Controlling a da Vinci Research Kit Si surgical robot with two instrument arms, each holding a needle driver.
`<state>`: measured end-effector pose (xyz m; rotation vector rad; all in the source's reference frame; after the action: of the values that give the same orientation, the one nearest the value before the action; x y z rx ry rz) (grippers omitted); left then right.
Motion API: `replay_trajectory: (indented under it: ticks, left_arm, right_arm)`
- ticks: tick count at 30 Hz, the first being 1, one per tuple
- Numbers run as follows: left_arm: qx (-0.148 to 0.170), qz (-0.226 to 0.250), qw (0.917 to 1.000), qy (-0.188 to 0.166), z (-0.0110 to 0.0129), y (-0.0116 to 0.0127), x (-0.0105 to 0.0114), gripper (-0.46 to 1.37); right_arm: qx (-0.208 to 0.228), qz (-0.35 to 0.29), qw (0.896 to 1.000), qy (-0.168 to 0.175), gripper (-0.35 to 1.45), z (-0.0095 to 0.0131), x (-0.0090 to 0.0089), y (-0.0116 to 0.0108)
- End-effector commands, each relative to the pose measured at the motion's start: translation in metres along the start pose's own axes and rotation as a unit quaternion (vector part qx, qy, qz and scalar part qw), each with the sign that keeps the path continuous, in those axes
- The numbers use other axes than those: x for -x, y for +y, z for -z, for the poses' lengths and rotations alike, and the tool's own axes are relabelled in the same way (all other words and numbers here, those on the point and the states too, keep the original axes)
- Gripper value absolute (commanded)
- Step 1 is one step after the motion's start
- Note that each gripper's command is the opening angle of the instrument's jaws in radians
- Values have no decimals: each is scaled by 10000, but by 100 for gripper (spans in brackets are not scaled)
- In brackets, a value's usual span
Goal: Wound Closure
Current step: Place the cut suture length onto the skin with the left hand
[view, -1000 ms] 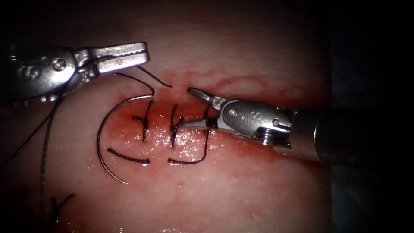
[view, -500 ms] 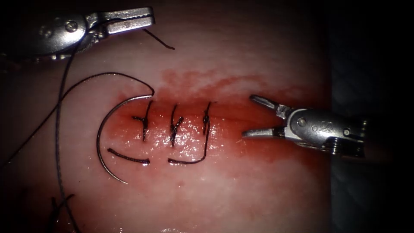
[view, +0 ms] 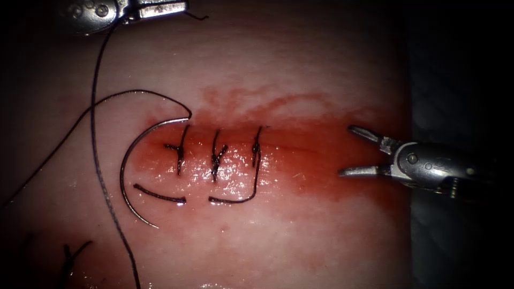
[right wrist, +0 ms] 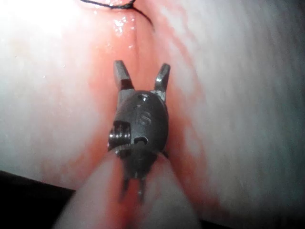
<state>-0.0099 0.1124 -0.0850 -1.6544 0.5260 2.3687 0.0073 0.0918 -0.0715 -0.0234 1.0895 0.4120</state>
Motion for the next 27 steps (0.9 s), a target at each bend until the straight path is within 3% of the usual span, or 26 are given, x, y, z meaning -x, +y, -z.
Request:
replay_trajectory:
  ticks: [1,6,12,15,21,27]
  left_arm:
    - [108,-26,9999,-86,4,3,11,-35]
    - [174,173,9994,-226,31,17,61,-35]
    - [88,427,9983,-385,58,22,94,-35]
    - [46,517,9978,-405,59,25,94,-35]
    - [81,591,9974,-408,34,41,68,-35]
    - [21,703,9963,-488,-5,61,36,-35]
  right_arm:
    - [-30,0,10000,-1,144,-1,0,0]
    - [-31,6,10000,-1,144,-1,1,-1]
    - [-39,27,10000,-28,144,-2,5,-3]
    - [-44,30,10000,-42,143,-2,5,-3]
    - [-62,30,10000,-52,142,3,6,0]
    - [-12,-8,9996,-287,137,33,8,22]
